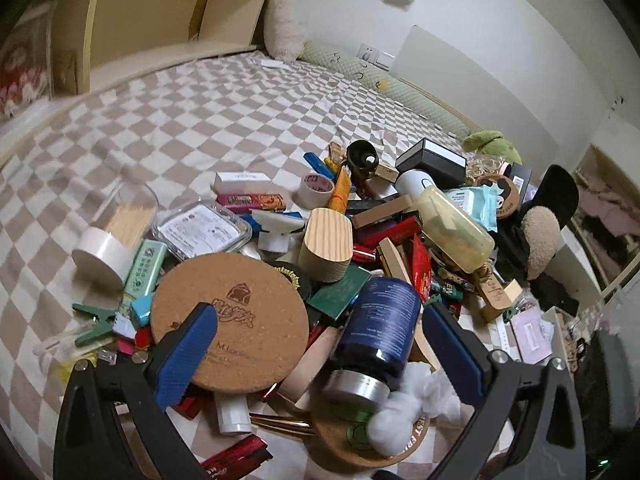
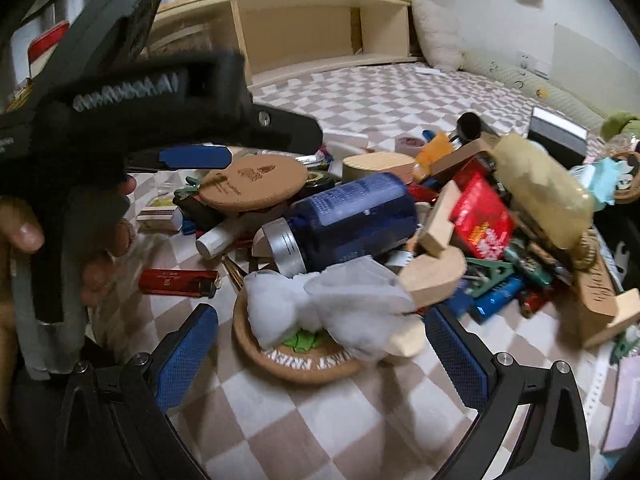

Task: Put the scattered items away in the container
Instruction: 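Grasp the blue jar with the left tool while the right tool grasps the white tulle bundle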

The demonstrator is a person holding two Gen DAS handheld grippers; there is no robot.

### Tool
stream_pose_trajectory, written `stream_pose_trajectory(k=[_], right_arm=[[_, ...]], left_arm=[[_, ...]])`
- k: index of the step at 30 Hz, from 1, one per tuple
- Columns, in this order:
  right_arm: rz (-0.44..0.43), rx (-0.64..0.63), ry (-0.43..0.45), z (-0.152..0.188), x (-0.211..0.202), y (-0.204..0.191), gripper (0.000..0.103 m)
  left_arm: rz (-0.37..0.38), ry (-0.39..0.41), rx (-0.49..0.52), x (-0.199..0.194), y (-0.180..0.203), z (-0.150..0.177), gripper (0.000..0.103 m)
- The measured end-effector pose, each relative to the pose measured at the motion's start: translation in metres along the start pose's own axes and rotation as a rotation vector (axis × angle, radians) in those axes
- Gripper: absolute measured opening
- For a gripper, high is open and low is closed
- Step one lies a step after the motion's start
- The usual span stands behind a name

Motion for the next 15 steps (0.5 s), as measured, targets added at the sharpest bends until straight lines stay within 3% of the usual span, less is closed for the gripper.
stream_pose_trajectory(k=[4, 9, 11, 15], right_arm=[[0.007, 0.003, -0.012, 0.001, 0.009, 0.004, 0.083], [-0.006, -0.004, -0.012, 0.004, 0.008, 0.007, 0.072], [-0.017, -0.006, -0.011, 0.004, 0.005, 0.006, 0.061], [-0.034, -0.011, -0.014, 0.006, -0.007, 0.005, 0.05]], left_arm=[[0.006, -0.002, 0.003, 0.001, 0.0, 0.001, 0.103], [0.018, -0.013, 0.03, 0.005, 0.009, 0.004, 0.103], [0.027, -0.019, 0.054, 0.007, 0.015, 0.005, 0.103], [0.036, -0.034, 0.111, 0.012, 0.027, 0.009, 0.103]])
Point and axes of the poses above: each gripper's, at about its wrist camera, not at the fingertips, and x roughly the way its jaws point, y to its right, z to its underside, the point moved 2 cm from there along x, roughly the way its jaws point, and after that the axes turned 2 degrees about x, right-handed, at the moved point
